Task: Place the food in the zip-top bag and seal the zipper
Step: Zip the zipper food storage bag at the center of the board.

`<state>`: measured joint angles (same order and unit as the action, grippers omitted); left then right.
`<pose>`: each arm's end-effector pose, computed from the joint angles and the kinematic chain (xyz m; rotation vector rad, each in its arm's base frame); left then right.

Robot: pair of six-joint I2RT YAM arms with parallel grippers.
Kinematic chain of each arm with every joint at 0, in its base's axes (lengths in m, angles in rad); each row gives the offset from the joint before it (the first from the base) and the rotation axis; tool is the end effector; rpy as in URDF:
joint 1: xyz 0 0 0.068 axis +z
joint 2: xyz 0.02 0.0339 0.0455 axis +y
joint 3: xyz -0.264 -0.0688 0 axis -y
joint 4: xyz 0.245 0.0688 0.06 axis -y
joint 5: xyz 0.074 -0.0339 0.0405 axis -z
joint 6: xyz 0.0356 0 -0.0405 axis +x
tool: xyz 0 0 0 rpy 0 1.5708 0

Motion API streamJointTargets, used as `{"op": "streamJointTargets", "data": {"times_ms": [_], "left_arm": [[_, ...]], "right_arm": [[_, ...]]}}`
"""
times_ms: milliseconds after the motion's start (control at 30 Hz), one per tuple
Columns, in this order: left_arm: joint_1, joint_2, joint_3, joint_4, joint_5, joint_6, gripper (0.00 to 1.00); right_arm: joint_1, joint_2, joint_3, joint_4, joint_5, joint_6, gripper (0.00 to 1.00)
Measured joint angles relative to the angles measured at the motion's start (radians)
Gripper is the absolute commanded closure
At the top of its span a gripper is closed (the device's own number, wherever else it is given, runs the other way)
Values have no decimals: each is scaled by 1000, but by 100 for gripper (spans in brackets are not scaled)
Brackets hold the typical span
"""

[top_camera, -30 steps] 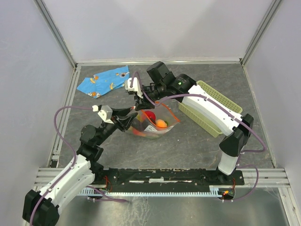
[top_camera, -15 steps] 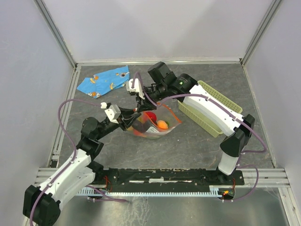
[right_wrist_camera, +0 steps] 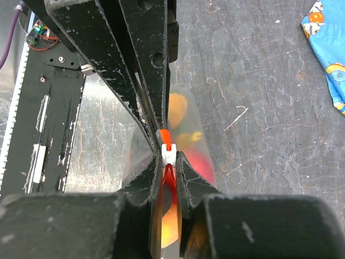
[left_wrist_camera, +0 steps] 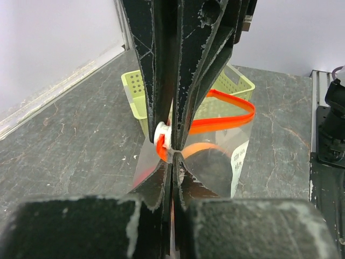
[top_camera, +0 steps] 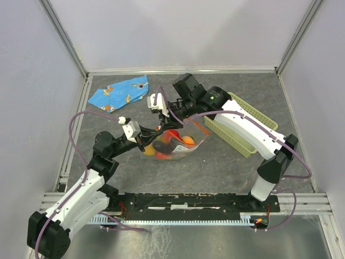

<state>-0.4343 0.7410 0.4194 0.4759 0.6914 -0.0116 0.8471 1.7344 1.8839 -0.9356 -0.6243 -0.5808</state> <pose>0.1509 -0.0950 0.2868 0.8640 1.2377 -0.8479 0.2288 0.2903 0.3970 -1.7442 1.5424 0.8649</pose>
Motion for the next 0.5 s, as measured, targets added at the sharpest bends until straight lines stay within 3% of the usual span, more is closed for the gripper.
{"op": "streamJointTargets", "data": {"times_ms": [500], "left_arm": [[-6,-89,-43,27,-126,-3,97]], "right_arm": [[-25,-145,-216,109,96,70,98]]}}
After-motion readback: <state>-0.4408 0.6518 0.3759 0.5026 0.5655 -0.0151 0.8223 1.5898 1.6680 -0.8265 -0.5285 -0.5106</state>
